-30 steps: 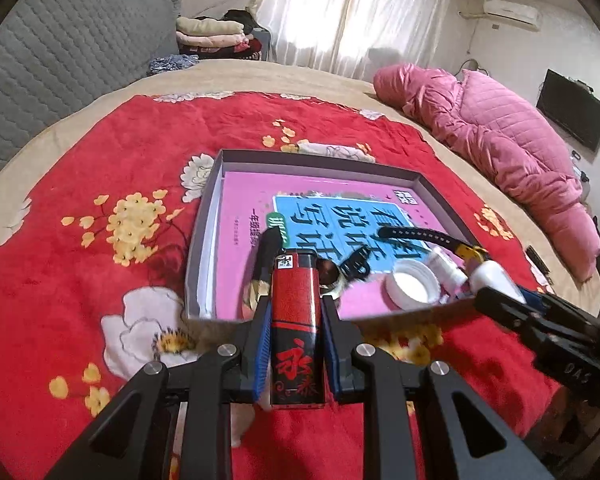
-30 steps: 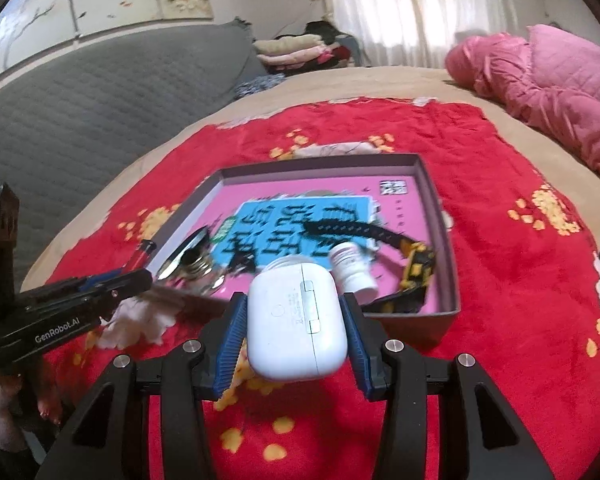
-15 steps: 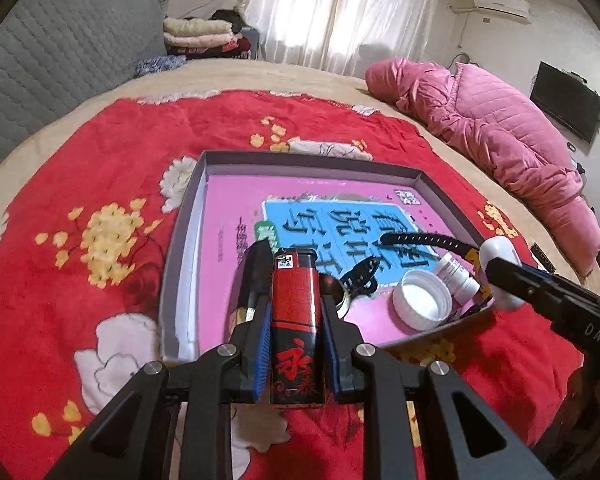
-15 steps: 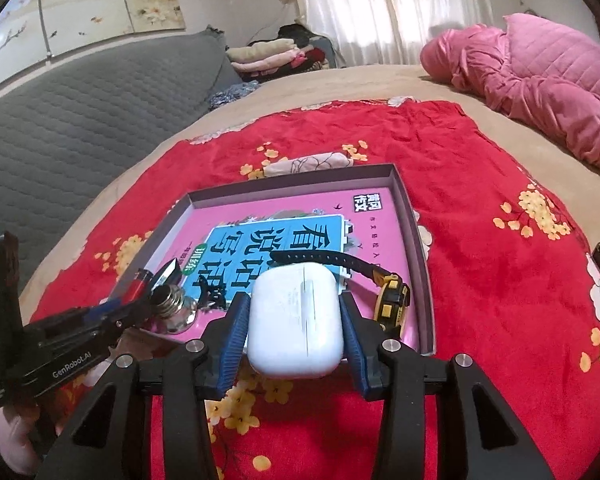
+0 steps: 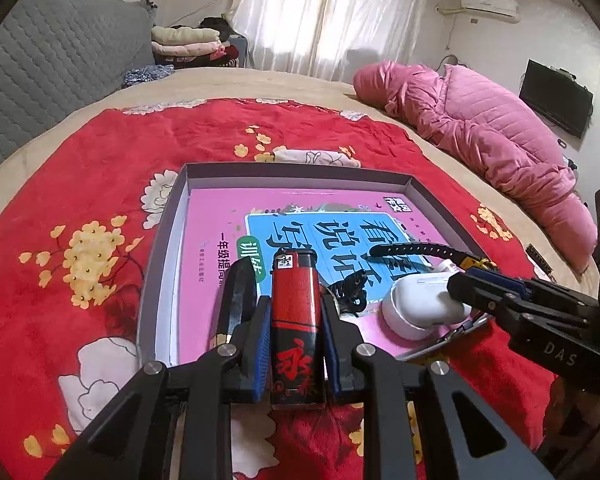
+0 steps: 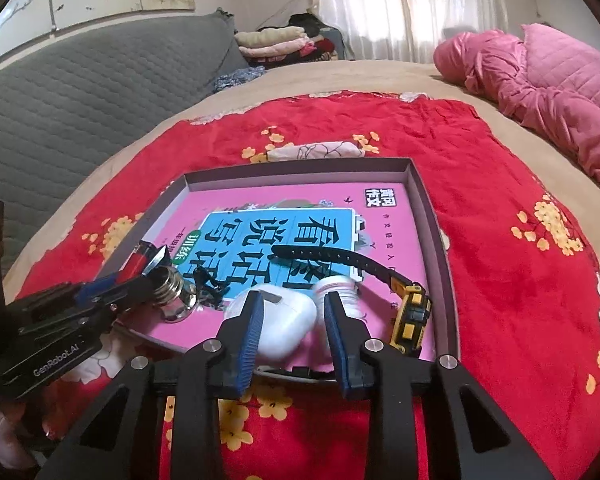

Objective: Organize rigid objects
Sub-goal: 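Carry the earbuds case into the box with the right tool while the left tool carries the lighter in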

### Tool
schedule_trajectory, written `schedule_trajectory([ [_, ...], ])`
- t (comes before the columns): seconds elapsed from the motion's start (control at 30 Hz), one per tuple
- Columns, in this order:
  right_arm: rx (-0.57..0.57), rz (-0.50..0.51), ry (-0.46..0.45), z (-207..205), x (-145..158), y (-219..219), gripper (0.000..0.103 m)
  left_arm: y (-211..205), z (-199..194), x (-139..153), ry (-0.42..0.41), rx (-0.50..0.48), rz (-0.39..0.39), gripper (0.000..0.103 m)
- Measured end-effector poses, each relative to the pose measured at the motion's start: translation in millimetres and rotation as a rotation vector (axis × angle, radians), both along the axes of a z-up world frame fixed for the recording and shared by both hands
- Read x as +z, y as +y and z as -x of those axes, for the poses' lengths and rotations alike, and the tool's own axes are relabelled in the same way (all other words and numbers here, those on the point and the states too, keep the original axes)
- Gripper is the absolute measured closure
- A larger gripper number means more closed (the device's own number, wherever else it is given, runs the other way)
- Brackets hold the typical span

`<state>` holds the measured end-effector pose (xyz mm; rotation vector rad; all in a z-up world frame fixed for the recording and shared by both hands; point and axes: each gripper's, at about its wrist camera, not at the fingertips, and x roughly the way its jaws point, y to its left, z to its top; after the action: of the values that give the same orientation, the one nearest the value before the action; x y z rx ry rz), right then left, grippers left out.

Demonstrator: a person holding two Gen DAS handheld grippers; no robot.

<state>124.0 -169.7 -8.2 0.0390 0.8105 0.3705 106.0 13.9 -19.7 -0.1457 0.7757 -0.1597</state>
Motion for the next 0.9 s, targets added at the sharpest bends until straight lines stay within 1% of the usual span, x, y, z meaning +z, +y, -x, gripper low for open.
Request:
schedule_trajectory([
  [0.17, 0.006, 0.006, -0.001, -3, -2, 4, 0.071, 0, -1, 0, -0.004, -0.003, -0.010, 0.080],
  [0.63, -0.002, 0.007, 0.000, -7, -3, 7, 0.071, 2, -5, 1, -0.005, 0.006, -0.008, 0.079],
  [0.8, -0.002, 0.000, 0.004, -6, -3, 6, 0.070, 6, -10, 0, -0.009, 0.017, 0.009, 0.079],
  [0.9, -0.001, -0.007, 0.011, -4, -3, 4, 0.070, 10, -10, -1, -0.007, 0.020, 0.033, 0.079],
])
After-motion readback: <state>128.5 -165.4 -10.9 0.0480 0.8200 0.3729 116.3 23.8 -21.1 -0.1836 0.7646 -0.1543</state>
